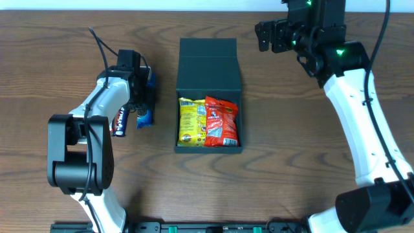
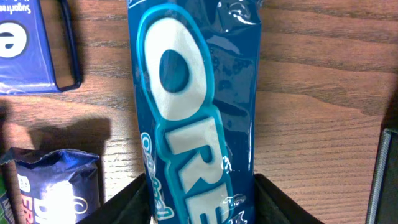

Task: Pack container
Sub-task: 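Move the left gripper to the blue Oreo pack and grasp it, then carry the Oreo pack into the box's left side with the left gripper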

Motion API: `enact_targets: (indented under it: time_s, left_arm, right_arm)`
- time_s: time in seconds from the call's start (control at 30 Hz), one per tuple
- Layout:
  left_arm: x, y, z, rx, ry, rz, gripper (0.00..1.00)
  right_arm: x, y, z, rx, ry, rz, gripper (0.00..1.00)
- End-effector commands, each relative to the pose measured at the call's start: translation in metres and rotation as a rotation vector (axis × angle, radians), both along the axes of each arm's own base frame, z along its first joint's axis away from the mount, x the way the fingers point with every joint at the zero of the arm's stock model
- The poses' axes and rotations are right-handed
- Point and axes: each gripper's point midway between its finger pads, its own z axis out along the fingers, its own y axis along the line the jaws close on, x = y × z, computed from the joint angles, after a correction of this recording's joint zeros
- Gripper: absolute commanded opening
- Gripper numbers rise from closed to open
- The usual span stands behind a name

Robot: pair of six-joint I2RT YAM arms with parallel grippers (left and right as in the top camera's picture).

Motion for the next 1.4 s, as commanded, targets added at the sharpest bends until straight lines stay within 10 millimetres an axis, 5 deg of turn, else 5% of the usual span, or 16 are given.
enact_targets:
  time_s: [0.0, 0.4, 0.67, 0.77, 0.9, 1.23, 1.37]
  left_arm:
    - [0.001, 0.002, -0.003, 0.008, 0.012, 0.003, 0.48]
    - [0.007, 0.001, 0.007, 0.0, 0.005, 0.036, 0.38]
    - [0.046, 0.002, 0.083, 0.017, -0.075, 0.037, 0.08]
    - [0.056, -0.003, 0.116, 0.012, -0.111, 0.029, 0.06]
    - [0.054, -0.025, 0.138, 0.003, -0.117, 0.002, 0.06]
    - [0.003, -0.121, 0.132, -0.045, 0.01, -0.087, 0.06]
    - [-0.012, -0.144, 0.13, -0.029, 0.025, -0.134, 0.06]
  right_arm:
    - [0.0, 0.001, -0.001, 0.016, 0.009, -0.002, 0.99]
    - [0.0, 0.001, -0.001, 0.016, 0.007, -0.002, 0.99]
    - [0.006, -0.007, 0.006, 0.017, -0.025, -0.022, 0.99]
    - [0.007, -0.014, 0.007, 0.018, -0.026, -0.036, 0.99]
    - [0.008, -0.024, 0.009, 0.018, -0.031, -0.056, 0.99]
    - [0.001, -0.091, 0.025, 0.064, -0.035, -0.191, 0.99]
    - [-0.003, -0.099, 0.02, 0.089, -0.007, -0.19, 0.99]
